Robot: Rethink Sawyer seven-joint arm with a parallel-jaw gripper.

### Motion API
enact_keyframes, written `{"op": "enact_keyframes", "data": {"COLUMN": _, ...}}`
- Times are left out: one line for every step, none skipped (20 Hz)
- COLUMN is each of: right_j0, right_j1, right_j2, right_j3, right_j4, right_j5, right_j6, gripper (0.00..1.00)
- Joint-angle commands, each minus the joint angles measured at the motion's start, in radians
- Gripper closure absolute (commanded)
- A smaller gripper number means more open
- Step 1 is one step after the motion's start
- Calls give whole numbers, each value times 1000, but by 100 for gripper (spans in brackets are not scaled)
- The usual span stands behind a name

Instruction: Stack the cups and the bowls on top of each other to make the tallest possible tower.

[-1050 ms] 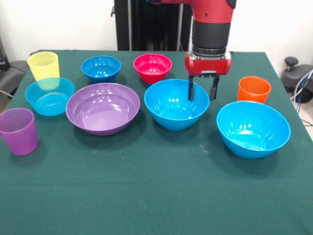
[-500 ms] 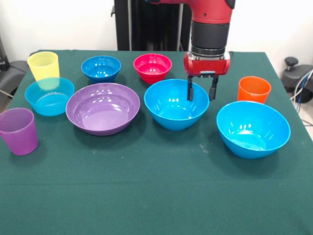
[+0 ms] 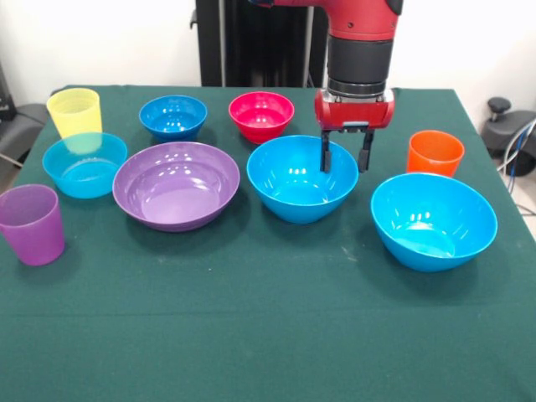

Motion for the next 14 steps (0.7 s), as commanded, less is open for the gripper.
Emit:
{"op": "enact_keyframes", "data": {"right_j0": -13, "right_j1": 41, "right_j2": 66, "right_j3": -54, "right_j4": 6, "right_j5": 84, "right_j6": 87, "gripper": 0}}
{"op": "enact_keyframes", "data": {"right_j0": -16, "right_j1": 42, "right_j2": 70, "right_j3": -56, "right_j4": 3, "right_j5": 91, "right_j6": 81, "gripper": 0}}
{"op": "enact_keyframes", "data": {"right_j0": -11, "right_j1": 39, "right_j2": 66, "right_j3": -57, "right_j4": 5, "right_j5": 92, "right_j6": 83, "gripper": 0}}
{"op": "enact_keyframes", "data": {"right_j0": -6, "right_j1": 40, "right_j2": 62, "right_j3": -57, "right_j4": 6, "right_j5": 89, "right_j6": 85, "gripper": 0}}
{"op": "enact_keyframes", "data": {"right_j0": 0, "right_j1": 40, "right_j2": 56, "right_j3": -58, "right_j4": 7, "right_j5": 83, "right_j6": 89, "gripper": 0}}
{"op": "enact_keyframes", "data": {"right_j0": 0, "right_j1": 40, "right_j2": 57, "right_j3": -62, "right_j4": 5, "right_j5": 86, "right_j6": 85, "gripper": 0}}
{"op": "enact_keyframes", "data": {"right_j0": -3, "right_j1": 40, "right_j2": 60, "right_j3": -55, "right_j4": 16, "right_j5": 96, "right_j6": 93, "gripper": 0}}
{"op": "enact_keyframes", "data": {"right_j0": -3, "right_j1": 41, "right_j2": 61, "right_j3": -52, "right_j4": 21, "right_j5": 95, "right_j6": 99, "gripper": 0}}
{"op": "enact_keyframes", "data": {"right_j0": -4, "right_j1": 42, "right_j2": 63, "right_j3": -49, "right_j4": 26, "right_j5": 94, "right_j6": 105, "gripper": 0}}
{"op": "enact_keyframes", "data": {"right_j0": -12, "right_j1": 44, "right_j2": 72, "right_j3": -44, "right_j4": 29, "right_j5": 92, "right_j6": 109, "gripper": 100}}
{"op": "enact_keyframes", "data": {"right_j0": -9, "right_j1": 44, "right_j2": 68, "right_j3": -45, "right_j4": 28, "right_j5": 90, "right_j6": 109, "gripper": 100}}
{"op": "enact_keyframes", "data": {"right_j0": -6, "right_j1": 44, "right_j2": 64, "right_j3": -47, "right_j4": 27, "right_j5": 89, "right_j6": 109, "gripper": 100}}
{"op": "enact_keyframes", "data": {"right_j0": -6, "right_j1": 44, "right_j2": 64, "right_j3": -48, "right_j4": 26, "right_j5": 90, "right_j6": 106, "gripper": 100}}
{"op": "enact_keyframes", "data": {"right_j0": -6, "right_j1": 44, "right_j2": 64, "right_j3": -49, "right_j4": 23, "right_j5": 89, "right_j6": 104, "gripper": 100}}
